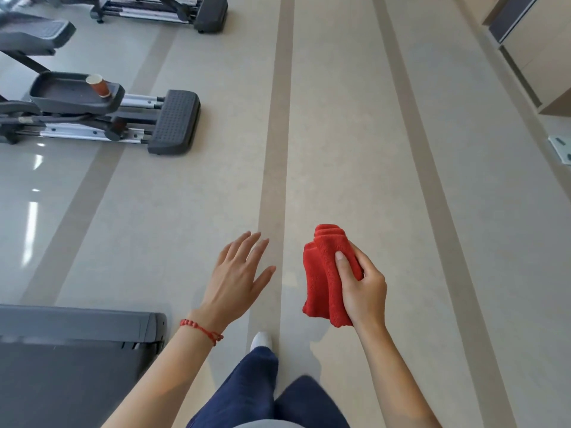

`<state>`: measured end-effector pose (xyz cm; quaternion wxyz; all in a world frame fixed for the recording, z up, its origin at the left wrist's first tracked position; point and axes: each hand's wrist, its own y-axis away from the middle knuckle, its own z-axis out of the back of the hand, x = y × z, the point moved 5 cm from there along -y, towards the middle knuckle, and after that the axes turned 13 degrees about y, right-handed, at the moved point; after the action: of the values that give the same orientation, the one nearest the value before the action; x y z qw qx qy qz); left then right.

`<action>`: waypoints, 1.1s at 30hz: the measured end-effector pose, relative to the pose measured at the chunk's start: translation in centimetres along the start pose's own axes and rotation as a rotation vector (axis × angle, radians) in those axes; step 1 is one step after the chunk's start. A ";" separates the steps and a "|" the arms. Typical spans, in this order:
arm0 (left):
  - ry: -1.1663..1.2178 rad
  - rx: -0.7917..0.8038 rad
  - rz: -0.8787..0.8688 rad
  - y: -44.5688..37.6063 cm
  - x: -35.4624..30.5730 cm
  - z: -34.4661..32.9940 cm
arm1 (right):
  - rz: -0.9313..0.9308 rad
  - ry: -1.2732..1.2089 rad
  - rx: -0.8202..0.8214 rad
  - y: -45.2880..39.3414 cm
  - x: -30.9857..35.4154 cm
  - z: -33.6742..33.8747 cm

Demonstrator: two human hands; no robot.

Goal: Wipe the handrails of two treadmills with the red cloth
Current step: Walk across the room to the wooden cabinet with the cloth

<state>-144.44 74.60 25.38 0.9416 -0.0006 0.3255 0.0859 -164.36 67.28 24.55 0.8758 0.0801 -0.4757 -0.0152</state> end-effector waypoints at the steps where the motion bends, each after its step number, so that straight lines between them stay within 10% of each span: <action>1: 0.003 -0.004 -0.001 -1.3 0.4 0.5 | -0.001 -0.001 0.001 -1.2 0.5 -0.3; 33: -0.009 -0.035 0.076 -50.9 9.2 9.7 | 0.008 -0.002 0.051 -49.7 15.7 -11.6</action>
<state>-123.13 26.54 24.56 0.9389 -0.0042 0.3197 0.1271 -143.62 18.10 23.72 0.8731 0.1005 -0.4770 0.0006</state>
